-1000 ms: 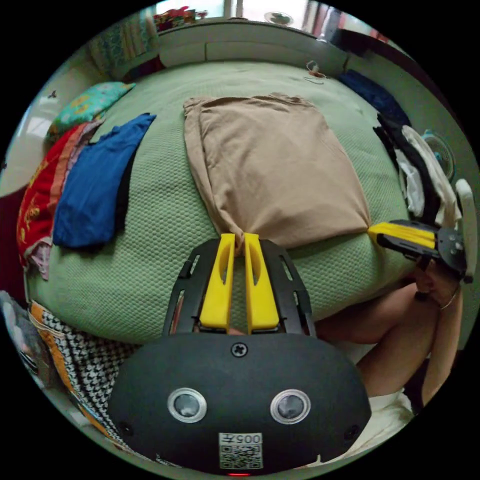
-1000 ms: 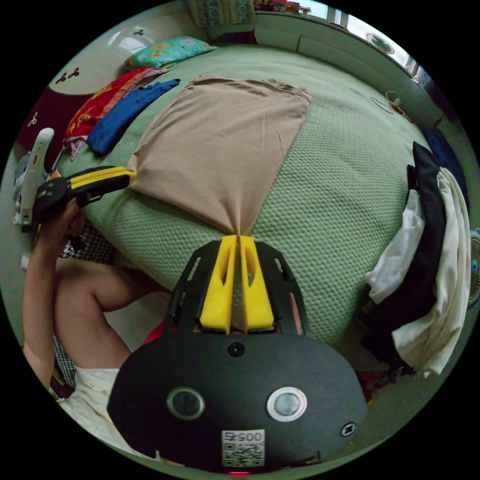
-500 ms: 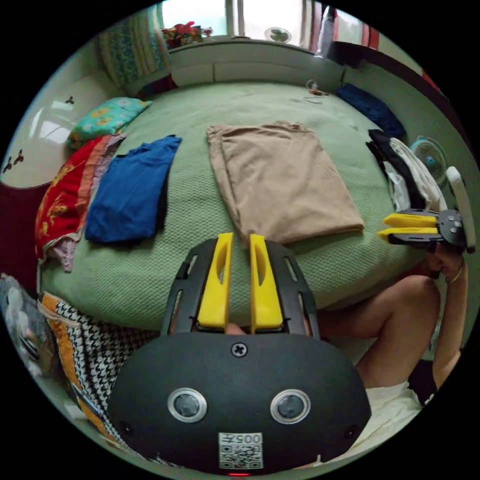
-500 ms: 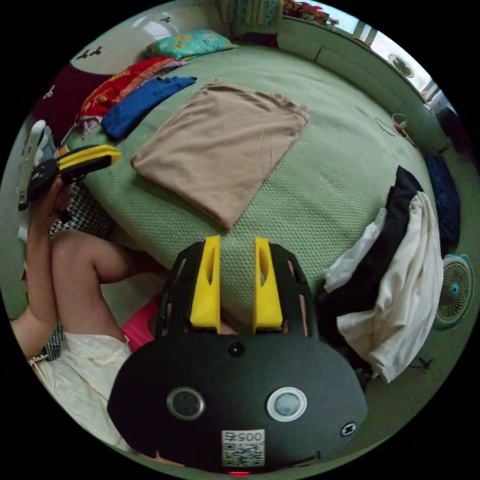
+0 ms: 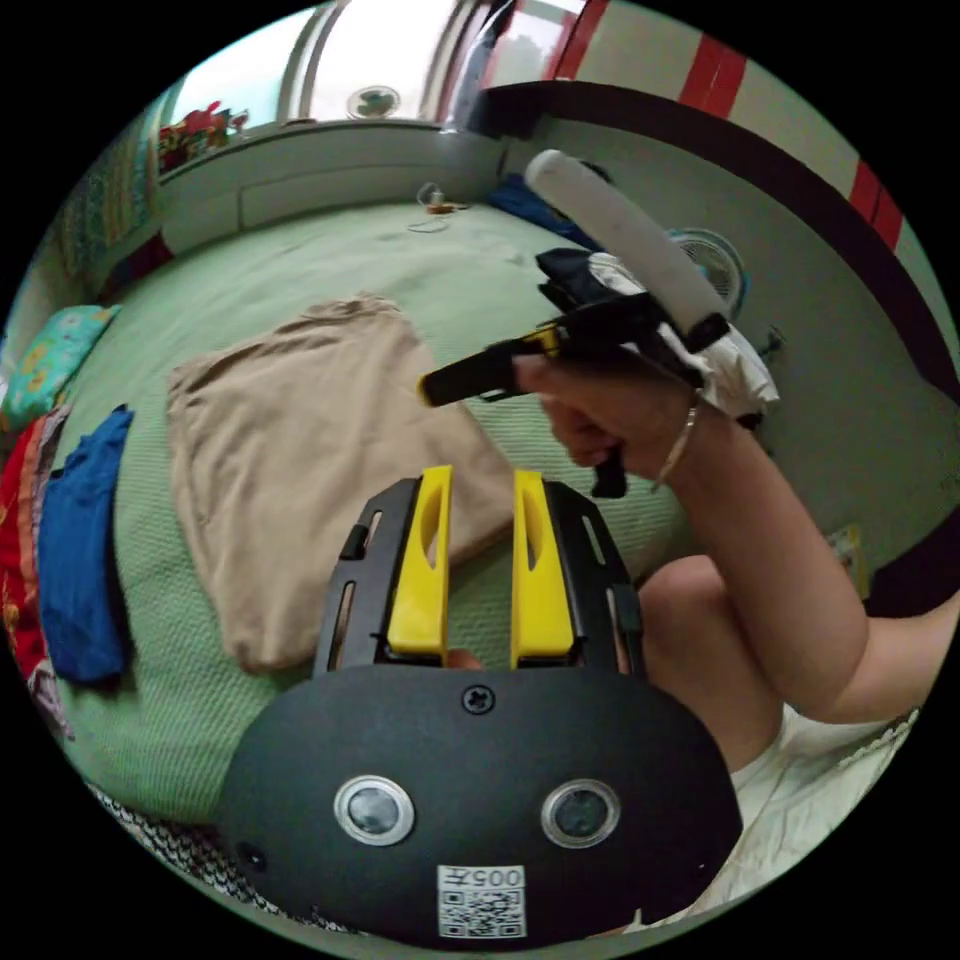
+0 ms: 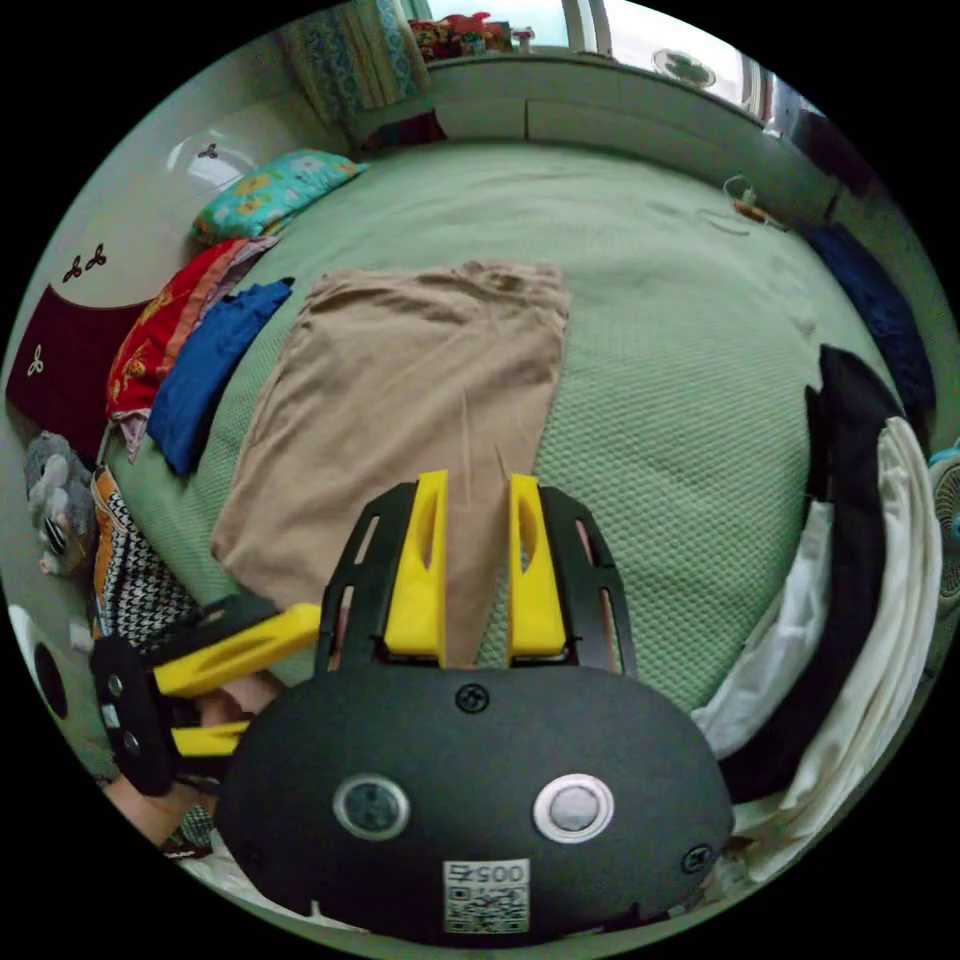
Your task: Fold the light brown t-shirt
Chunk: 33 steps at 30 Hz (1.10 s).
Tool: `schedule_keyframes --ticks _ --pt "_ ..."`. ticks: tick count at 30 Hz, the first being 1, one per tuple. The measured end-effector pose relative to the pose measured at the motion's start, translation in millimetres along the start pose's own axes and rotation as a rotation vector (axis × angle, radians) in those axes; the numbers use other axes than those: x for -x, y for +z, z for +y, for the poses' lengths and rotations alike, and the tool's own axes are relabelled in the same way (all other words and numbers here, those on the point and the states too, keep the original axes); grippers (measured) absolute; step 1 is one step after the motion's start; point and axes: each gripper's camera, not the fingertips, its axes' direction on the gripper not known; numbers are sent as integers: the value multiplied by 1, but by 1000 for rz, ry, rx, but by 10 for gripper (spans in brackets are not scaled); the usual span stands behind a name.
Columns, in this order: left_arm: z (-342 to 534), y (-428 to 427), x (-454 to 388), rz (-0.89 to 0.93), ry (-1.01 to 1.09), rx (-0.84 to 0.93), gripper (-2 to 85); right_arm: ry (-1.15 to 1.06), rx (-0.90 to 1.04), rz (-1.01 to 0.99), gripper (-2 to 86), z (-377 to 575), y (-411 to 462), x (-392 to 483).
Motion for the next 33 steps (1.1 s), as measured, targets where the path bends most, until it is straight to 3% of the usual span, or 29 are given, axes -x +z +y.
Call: schedule_keyframes --ticks 7,20,22,28,33 --pt "-26 51 -16 -74 -14 200 57 10 7 14 16 3 15 -28" --pt "-14 54 -44 -98 55 229 6 -8 93 -105 -12 14 12 -80" --pt "-7 46 -48 -117 64 173 12 -11 53 -127 -11 15 4 -86" --pt "0 29 -55 -124 91 0 50 82 -307 -191 23 14 -31 -118" --pt "-5 56 -57 -99 144 89 72 102 -275 -148 51 1 -8 -125"
